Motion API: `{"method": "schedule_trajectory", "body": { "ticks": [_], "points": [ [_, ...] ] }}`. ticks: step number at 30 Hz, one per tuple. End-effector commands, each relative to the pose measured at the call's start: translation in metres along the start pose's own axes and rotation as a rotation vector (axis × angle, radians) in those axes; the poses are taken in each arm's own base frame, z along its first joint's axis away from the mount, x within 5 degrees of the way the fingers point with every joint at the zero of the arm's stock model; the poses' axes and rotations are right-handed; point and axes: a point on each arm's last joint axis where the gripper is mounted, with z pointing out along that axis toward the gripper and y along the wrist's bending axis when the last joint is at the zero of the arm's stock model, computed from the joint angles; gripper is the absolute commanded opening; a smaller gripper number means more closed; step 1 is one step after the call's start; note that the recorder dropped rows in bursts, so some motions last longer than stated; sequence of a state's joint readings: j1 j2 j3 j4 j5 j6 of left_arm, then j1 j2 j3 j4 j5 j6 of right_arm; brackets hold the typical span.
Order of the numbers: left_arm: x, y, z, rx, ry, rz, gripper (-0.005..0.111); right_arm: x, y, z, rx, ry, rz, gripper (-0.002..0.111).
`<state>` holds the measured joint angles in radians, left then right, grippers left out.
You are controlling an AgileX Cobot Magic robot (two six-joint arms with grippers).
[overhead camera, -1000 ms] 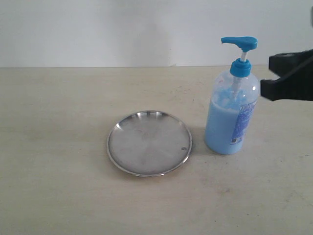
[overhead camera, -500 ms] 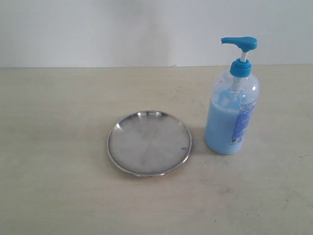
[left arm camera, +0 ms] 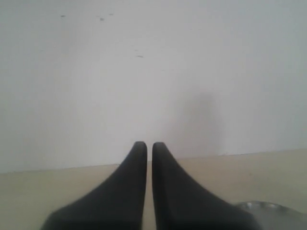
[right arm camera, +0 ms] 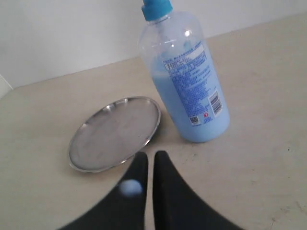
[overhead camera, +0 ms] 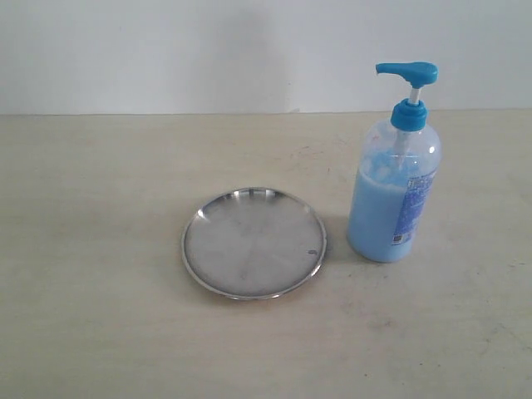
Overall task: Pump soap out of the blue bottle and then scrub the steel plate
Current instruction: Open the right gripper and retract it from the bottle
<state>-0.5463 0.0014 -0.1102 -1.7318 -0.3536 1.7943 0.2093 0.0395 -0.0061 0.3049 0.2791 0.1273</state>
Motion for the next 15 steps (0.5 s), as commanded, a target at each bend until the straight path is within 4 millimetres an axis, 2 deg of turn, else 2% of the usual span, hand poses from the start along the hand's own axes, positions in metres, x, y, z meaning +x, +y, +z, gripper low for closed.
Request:
{"method": "schedule_trajectory", "body": {
  "ticks": [1, 5, 10, 12, 15],
  "points": [
    [-0.006, -0.020, -0.003, 0.221, -0.059, 0.030, 0.004, 0.000, 0.000, 0.000, -0.003, -0.014, 0.006, 0.001],
    [-0.003, -0.028, -0.004, 0.304, -0.064, 0.023, 0.004, -0.002, 0.000, 0.000, -0.009, -0.041, 0.017, 0.001],
    [0.027, -0.028, -0.002, 0.288, 0.032, -0.008, 0.004, -0.022, 0.003, -0.003, -0.065, -0.257, 0.216, 0.001],
    [0.031, -0.026, -0.001, 0.268, 0.047, -0.009, 0.004, -0.028, 0.002, -0.005, -0.068, -0.327, 0.227, 0.001],
    [0.031, -0.026, -0.001, 0.265, 0.051, -0.019, 0.004, -0.027, 0.002, -0.005, -0.066, -0.318, 0.215, 0.001]
  ]
}}
